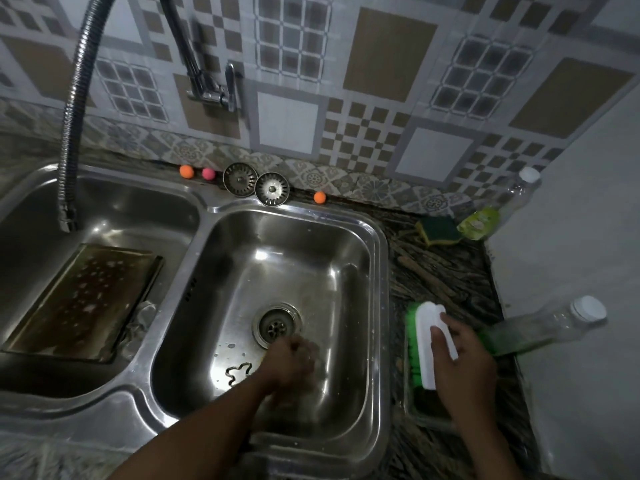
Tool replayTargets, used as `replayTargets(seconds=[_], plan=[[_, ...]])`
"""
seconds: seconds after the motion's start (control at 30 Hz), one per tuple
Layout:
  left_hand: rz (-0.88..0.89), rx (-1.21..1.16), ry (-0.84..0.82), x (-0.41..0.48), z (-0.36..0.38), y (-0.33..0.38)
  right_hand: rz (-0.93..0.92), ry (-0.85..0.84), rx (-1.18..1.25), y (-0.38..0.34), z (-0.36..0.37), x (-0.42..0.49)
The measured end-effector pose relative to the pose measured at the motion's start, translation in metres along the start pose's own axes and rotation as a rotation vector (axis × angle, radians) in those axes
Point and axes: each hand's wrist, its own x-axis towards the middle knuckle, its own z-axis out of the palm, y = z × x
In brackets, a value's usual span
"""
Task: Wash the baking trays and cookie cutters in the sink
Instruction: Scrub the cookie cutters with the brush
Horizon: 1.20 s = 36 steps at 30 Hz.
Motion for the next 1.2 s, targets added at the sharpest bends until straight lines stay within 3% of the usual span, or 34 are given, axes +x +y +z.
replayTargets(seconds=[0.07, 0.13, 0.23, 0.37, 0.57, 0.7, 0.8, 0.87, 1.0, 1.1, 1.2], plan=[[-0.045, -0.324, 0.073, -0.001, -0.019, 0.018, -0.067, -0.085, 0.054, -0.021, 0.015, 0.009], [0.005, -0.437, 0.096, -0.004, -0.036, 0.037, -0.127, -0.245, 0.129, -0.043, 0.041, 0.016], [0.091, -0.472, 0.141, -0.011, -0.063, 0.066, -0.275, -0.445, 0.102, -0.067, 0.085, 0.017], [0.232, -0.334, 0.139, -0.014, -0.088, 0.075, -0.316, -0.582, 0.144, -0.085, 0.12, 0.016], [0.359, -0.226, 0.213, -0.015, -0.095, 0.085, -0.414, -0.483, 0.019, -0.097, 0.141, 0.038], [0.41, -0.132, 0.219, -0.015, -0.1, 0.084, -0.47, -0.577, 0.013, -0.099, 0.142, 0.031], [0.411, -0.034, 0.16, -0.017, -0.098, 0.083, -0.419, -0.471, 0.004, -0.095, 0.146, 0.038], [0.36, -0.215, 0.155, -0.019, -0.094, 0.085, -0.348, -0.399, 0.046, -0.093, 0.144, 0.043], [0.162, -0.903, 0.059, -0.023, -0.095, 0.092, -0.262, -0.429, 0.184, -0.093, 0.142, 0.029], [0.105, -1.019, -0.018, -0.021, -0.092, 0.086, -0.248, -0.473, 0.238, -0.09, 0.141, 0.018], [0.104, -0.952, -0.075, -0.023, -0.088, 0.079, -0.304, -0.453, 0.143, -0.09, 0.14, 0.017]])
